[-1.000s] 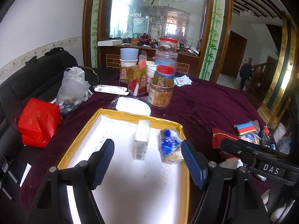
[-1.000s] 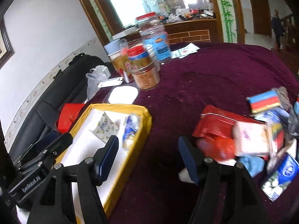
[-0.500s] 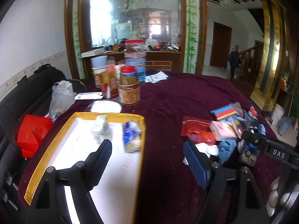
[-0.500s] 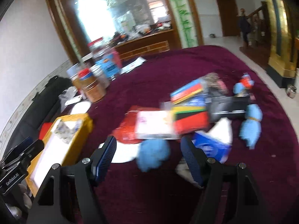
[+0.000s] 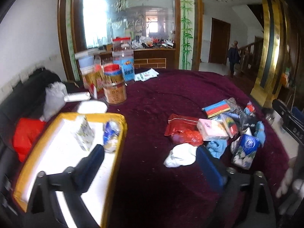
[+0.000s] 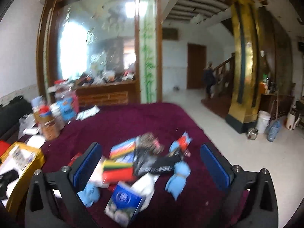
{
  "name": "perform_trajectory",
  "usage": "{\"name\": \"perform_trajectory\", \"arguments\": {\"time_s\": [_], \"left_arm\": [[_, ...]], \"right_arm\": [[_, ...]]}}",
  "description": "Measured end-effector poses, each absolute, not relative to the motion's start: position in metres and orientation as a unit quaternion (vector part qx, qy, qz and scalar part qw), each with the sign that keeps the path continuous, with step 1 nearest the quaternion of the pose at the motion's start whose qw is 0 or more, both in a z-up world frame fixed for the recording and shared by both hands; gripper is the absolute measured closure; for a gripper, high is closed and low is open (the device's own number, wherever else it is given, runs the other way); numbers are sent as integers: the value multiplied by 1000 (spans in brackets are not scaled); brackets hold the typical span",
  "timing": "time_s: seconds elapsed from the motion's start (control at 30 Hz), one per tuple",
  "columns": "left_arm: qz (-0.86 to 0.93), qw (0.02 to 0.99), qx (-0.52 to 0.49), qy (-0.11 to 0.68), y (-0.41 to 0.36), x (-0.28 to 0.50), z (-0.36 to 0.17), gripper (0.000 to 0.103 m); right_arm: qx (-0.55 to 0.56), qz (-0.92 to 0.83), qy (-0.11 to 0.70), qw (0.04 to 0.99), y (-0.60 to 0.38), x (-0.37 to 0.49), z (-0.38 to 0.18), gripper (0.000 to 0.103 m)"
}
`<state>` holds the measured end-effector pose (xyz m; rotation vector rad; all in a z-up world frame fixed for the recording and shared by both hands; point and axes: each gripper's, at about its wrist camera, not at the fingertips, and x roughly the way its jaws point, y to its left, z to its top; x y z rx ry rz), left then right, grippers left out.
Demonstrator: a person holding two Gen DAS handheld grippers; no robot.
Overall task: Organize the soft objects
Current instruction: 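Grasp the white cloth with the left gripper while the right grasps the red bag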
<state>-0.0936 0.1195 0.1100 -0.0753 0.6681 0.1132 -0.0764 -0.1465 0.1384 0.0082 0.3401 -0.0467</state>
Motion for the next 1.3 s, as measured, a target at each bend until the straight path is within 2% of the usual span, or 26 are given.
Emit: {"name": "perform_trajectory", "arguments": {"time_s": [0.13, 0.27, 0.3, 0.57, 0.7, 0.8, 0.87, 0.9, 0.93, 0.97, 1.0, 1.03, 1.3], "left_arm": [[43, 926, -106, 359, 139, -82, 93, 3], [38, 915, -122, 382, 145, -71, 72, 3], [35, 913, -115, 389, 143, -67, 69, 3], [23, 900, -14, 435, 97, -14, 39, 4], [24, 900, 56, 433, 70, 6, 28, 3], [0, 898, 68, 435, 59, 9, 25, 4], [-24, 893, 60, 446, 54, 7, 23, 18], [-36, 891, 51, 449, 54, 5, 23, 46], [-52, 887, 41, 457, 55, 5, 23, 66], [-59, 883, 31, 464, 56, 4, 23, 69], [-61, 886, 26, 459, 58, 1, 26, 79], [-71, 886, 14, 458, 60, -2, 29, 82], [-98, 897, -88, 421, 92, -54, 58, 82]], "right_arm": [[36, -14, 216, 976, -157, -50, 122, 0], [61, -17, 245, 967, -166, -40, 90, 0], [67, -14, 269, 961, -168, -34, 86, 0], [106, 22, 294, 949, -176, -26, 75, 0], [111, 29, 303, 946, -175, -24, 73, 0], [112, 32, 306, 945, -174, -23, 72, 0], [112, 32, 307, 945, -174, -23, 72, 0], [112, 32, 307, 944, -174, -23, 72, 0], [113, 31, 309, 944, -174, -22, 71, 0], [114, 31, 310, 943, -174, -22, 71, 0], [115, 30, 311, 943, -174, -22, 71, 0], [115, 29, 312, 943, -175, -21, 70, 0], [130, 43, 315, 939, -179, -20, 69, 0]]}}
